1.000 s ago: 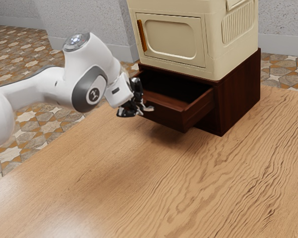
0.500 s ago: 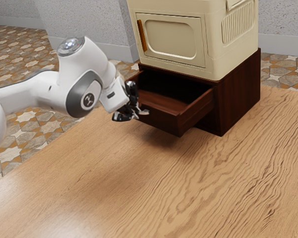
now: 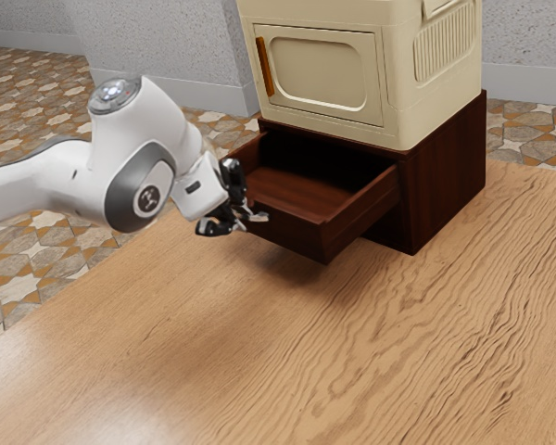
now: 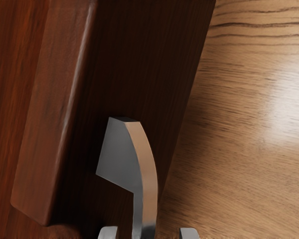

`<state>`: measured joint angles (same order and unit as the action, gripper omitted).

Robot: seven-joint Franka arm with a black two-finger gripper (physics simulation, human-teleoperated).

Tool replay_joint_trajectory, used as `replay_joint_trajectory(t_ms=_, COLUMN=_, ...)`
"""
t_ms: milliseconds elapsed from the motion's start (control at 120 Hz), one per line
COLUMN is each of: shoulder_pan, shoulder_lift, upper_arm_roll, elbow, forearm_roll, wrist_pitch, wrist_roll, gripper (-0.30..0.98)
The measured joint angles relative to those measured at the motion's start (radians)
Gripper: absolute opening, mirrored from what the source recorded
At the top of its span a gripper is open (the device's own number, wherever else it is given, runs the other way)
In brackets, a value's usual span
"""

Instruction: Pull the drawer handle with one arm to open the drawer

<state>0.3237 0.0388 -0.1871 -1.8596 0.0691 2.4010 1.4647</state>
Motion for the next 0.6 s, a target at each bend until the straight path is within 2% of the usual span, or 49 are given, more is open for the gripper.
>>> replay_joint_trajectory(t_ms=258, shoulder_pan=-0.016, shoulder_lift=-0.048, upper_arm_roll=0.015, elbow=-0.023, forearm_roll=0.001, wrist_pitch=0.013, wrist_roll=-0.009, gripper=-0.05)
replay_joint_trajectory(t_ms=325, shoulder_pan=-0.026, shoulder_lift=-0.079, upper_arm_roll=0.022, elbow=-0.011, forearm_roll=-0.004, wrist_pitch=0.003, wrist_roll=-0.009, gripper=0.05)
replay_joint_trajectory(t_ms=400, shoulder_pan=-0.022, shoulder_lift=-0.121, upper_arm_roll=0.023, elbow=0.010, forearm_roll=-0.019, wrist_pitch=-0.050, wrist_roll=-0.009, gripper=0.22)
replay_joint_trajectory(t_ms=492, shoulder_pan=-0.010, shoulder_lift=-0.184, upper_arm_roll=0.024, elbow=0.033, forearm_roll=-0.071, wrist_pitch=-0.188, wrist_roll=-0.011, gripper=0.38)
replay_joint_trajectory(t_ms=600, shoulder_pan=-0.012, shoulder_lift=-0.236, upper_arm_roll=0.023, elbow=0.086, forearm_roll=-0.120, wrist_pitch=-0.401, wrist_roll=-0.019, gripper=0.50)
